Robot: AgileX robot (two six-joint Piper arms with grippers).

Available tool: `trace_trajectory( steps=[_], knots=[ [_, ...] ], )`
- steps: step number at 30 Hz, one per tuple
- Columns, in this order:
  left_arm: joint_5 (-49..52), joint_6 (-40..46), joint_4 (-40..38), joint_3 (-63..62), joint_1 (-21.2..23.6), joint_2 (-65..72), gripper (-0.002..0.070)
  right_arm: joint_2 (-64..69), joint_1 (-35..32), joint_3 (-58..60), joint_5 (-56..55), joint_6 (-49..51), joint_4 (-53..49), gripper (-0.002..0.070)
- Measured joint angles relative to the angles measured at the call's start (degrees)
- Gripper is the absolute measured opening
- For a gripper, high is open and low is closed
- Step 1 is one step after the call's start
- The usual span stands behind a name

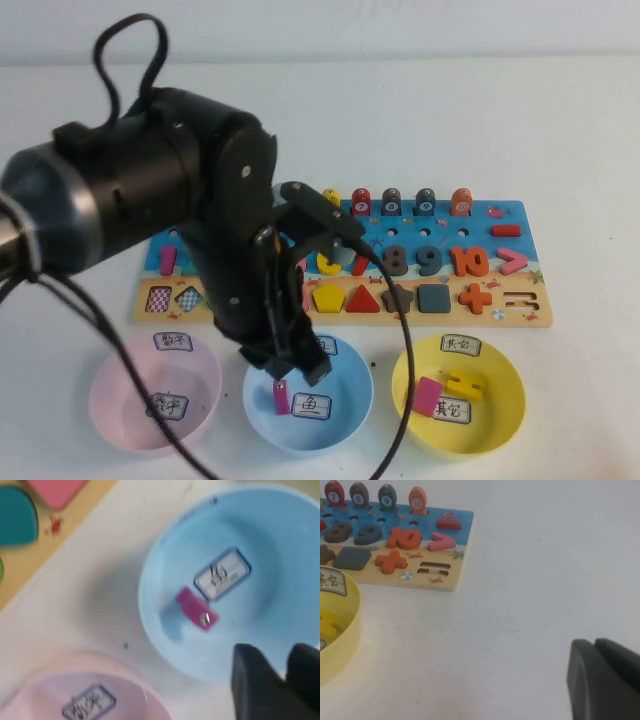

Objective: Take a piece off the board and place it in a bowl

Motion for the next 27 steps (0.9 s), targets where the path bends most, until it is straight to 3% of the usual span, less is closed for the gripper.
trace_trajectory(
  steps=[2, 5, 21, 27],
  knots=[
    [-0.62, -0.41, 0.0, 4.09, 0.0, -3.82, 0.0062, 0.0, 0.0, 0.0, 0.0, 0.0, 0.0, -0.0018],
    [-2.41, -1.82, 0.0, 10.71, 0.0, -9.91, 0.0016, 0.0, 0.0, 0.0, 0.0, 0.0, 0.0, -0.0018],
    [-32.09, -11.29, 0.11, 45.4, 0.0, -54.57, 0.0, 0.0, 0.0, 0.0, 0.0, 0.0, 0.0, -0.0018],
    [-33.92, -12.93, 1.19, 51.47, 0.0, -64.68, 0.0, 0.0, 0.0, 0.0, 0.0, 0.0, 0.0, -0.0018]
  ],
)
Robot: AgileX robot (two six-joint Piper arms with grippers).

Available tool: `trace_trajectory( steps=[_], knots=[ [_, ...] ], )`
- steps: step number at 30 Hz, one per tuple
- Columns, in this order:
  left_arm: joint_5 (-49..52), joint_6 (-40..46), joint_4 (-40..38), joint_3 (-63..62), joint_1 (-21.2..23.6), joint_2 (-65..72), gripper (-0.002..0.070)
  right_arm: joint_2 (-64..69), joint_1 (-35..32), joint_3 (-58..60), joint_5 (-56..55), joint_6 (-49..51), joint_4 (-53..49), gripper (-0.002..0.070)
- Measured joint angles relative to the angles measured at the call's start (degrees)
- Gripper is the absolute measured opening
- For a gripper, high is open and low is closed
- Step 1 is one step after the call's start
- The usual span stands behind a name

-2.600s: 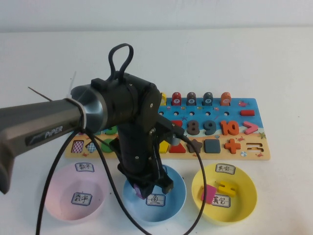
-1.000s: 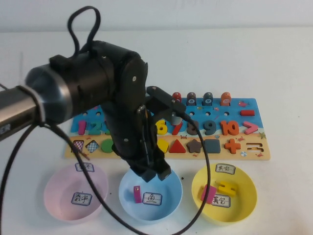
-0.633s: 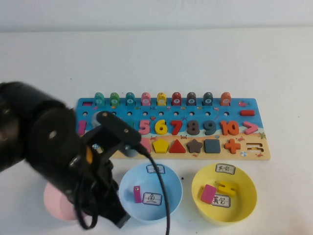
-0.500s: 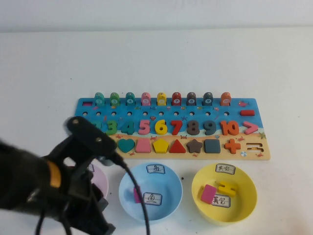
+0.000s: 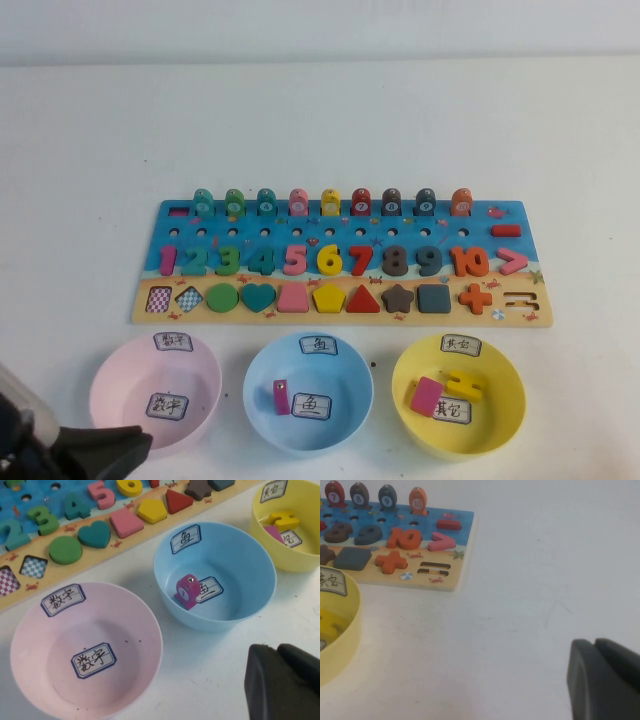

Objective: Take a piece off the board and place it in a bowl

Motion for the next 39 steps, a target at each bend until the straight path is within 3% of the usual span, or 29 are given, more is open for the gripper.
trace_trajectory(
  steps=[7, 13, 16, 21, 27, 39],
  knots=[
    [-3.6, -0.52, 2.61, 0.76, 0.0, -1.69, 0.0, 0.0, 0.0, 0.0, 0.0, 0.0, 0.0, -0.0018],
    [-25.0, 2.8, 5.27, 8.05, 0.79, -2.48, -0.0001, 0.0, 0.0, 0.0, 0.0, 0.0, 0.0, -0.0018],
    [-37.43, 4.49, 3.53, 14.52, 4.8, -5.7, -0.0001, 0.0, 0.0, 0.0, 0.0, 0.0, 0.0, -0.0018],
    [-48.29, 5.94, 2.4, 22.65, 17.66, -14.88, -0.0001, 0.0, 0.0, 0.0, 0.0, 0.0, 0.0, -0.0018],
    [-47.85, 6.18, 2.23, 26.87, 31.81, -26.06, -0.0001, 0.0, 0.0, 0.0, 0.0, 0.0, 0.0, -0.0018],
    [-19.9, 5.25, 2.49, 27.09, 39.33, -32.65, -0.0001, 0.0, 0.0, 0.0, 0.0, 0.0, 0.18, -0.0018]
  ],
)
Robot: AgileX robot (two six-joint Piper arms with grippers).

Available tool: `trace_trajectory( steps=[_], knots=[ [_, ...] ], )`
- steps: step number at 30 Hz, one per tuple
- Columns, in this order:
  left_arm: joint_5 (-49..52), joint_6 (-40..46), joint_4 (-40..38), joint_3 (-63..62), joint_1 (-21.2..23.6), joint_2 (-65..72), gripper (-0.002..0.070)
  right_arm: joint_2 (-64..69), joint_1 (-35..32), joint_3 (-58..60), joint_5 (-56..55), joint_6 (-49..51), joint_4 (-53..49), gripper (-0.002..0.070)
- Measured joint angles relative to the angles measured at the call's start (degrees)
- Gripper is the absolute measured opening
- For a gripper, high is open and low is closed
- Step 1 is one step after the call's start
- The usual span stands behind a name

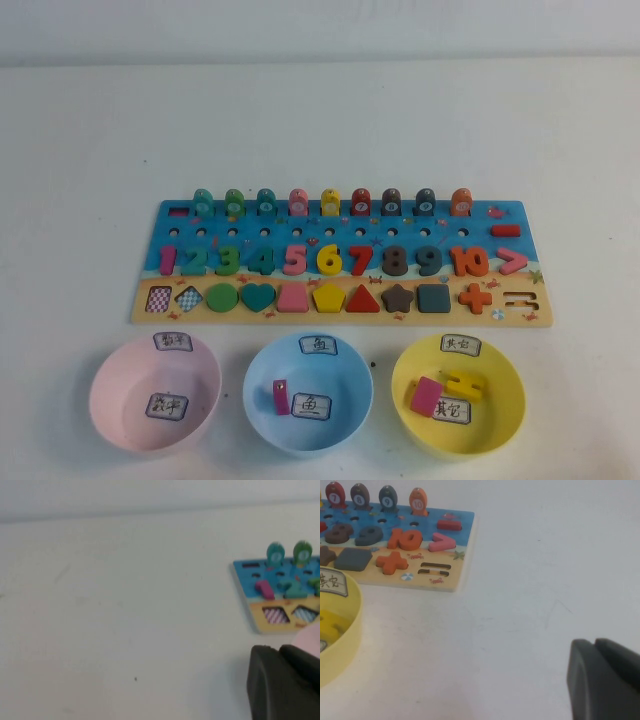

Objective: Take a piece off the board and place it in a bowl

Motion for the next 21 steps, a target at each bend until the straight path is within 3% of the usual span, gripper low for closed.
trace_trajectory(
  steps=[5, 21],
  knots=[
    [6.64, -0.23, 1.14, 0.0, -0.53, 0.0, -0.0001, 0.0, 0.0, 0.0, 0.0, 0.0, 0.0, -0.0018],
    [7.04, -0.23, 1.48, 0.0, -1.26, 0.0, -0.0001, 0.0, 0.0, 0.0, 0.0, 0.0, 0.0, -0.0018]
  ],
)
